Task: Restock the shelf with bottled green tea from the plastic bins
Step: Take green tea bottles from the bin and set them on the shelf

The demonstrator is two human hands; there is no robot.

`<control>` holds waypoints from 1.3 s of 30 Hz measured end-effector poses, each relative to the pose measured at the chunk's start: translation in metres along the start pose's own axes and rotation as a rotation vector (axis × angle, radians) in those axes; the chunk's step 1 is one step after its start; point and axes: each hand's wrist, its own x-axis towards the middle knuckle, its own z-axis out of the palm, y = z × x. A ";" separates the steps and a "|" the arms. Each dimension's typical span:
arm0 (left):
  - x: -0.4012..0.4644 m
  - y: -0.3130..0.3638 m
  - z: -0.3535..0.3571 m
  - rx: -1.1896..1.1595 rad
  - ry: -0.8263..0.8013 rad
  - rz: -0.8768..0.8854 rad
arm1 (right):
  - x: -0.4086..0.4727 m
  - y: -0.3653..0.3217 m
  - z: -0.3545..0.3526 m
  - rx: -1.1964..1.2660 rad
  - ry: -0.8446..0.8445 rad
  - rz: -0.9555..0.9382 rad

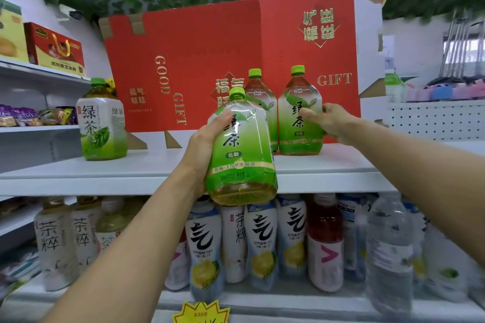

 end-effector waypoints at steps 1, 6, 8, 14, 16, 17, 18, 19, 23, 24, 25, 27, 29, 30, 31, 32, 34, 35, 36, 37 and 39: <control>-0.001 0.000 0.001 -0.004 -0.005 -0.004 | -0.002 -0.001 0.001 -0.001 -0.004 0.004; -0.003 0.003 0.004 -0.012 0.006 -0.001 | -0.009 0.003 0.011 -0.230 0.114 0.010; -0.004 0.003 0.005 -0.009 0.014 0.000 | -0.034 -0.003 0.023 -0.314 0.386 -0.158; 0.000 0.000 0.005 -0.057 0.075 0.041 | -0.130 -0.047 0.066 0.102 -0.243 -0.115; -0.003 -0.002 0.011 -0.089 0.096 0.104 | -0.135 -0.053 0.070 0.141 -0.363 -0.057; -0.004 -0.003 0.016 -0.096 0.119 0.150 | -0.136 -0.055 0.070 0.157 -0.383 -0.061; -0.006 -0.004 0.023 -0.086 0.162 0.219 | -0.137 -0.056 0.067 0.181 -0.382 -0.064; -0.006 -0.003 0.031 -0.056 0.197 0.281 | -0.136 -0.056 0.063 0.204 -0.363 -0.072; 0.006 0.009 0.060 0.135 0.072 0.370 | -0.137 -0.052 0.024 0.300 -0.211 -0.201; 0.012 0.013 0.066 0.168 0.076 0.363 | -0.139 -0.050 0.012 0.297 -0.147 -0.218; 0.018 0.016 0.070 0.206 0.131 0.358 | -0.139 -0.045 0.000 0.276 -0.089 -0.241; 0.033 0.011 0.072 0.323 0.301 0.322 | -0.136 -0.033 -0.022 0.236 0.017 -0.263; 0.043 -0.004 0.068 0.463 0.360 0.211 | -0.133 -0.016 -0.042 0.212 0.098 -0.244; 0.049 -0.013 0.063 0.535 0.381 0.124 | -0.131 -0.008 -0.051 0.217 0.134 -0.219; 0.056 -0.020 0.059 0.589 0.395 0.042 | -0.129 0.000 -0.059 0.229 0.161 -0.197; 0.062 -0.025 0.056 0.624 0.396 -0.021 | -0.127 0.006 -0.066 0.236 0.181 -0.176; 0.073 -0.027 0.054 0.646 0.380 -0.081 | -0.118 0.015 -0.078 0.223 0.204 -0.149; 0.077 -0.028 0.053 0.647 0.374 -0.098 | -0.113 0.018 -0.082 0.216 0.205 -0.137; 0.081 -0.030 0.052 0.642 0.367 -0.109 | -0.107 0.021 -0.087 0.205 0.200 -0.121; 0.084 -0.031 0.050 0.640 0.362 -0.102 | -0.100 0.024 -0.091 0.192 0.185 -0.104; 0.087 -0.034 0.048 0.644 0.361 -0.075 | -0.087 0.027 -0.096 0.149 0.152 -0.063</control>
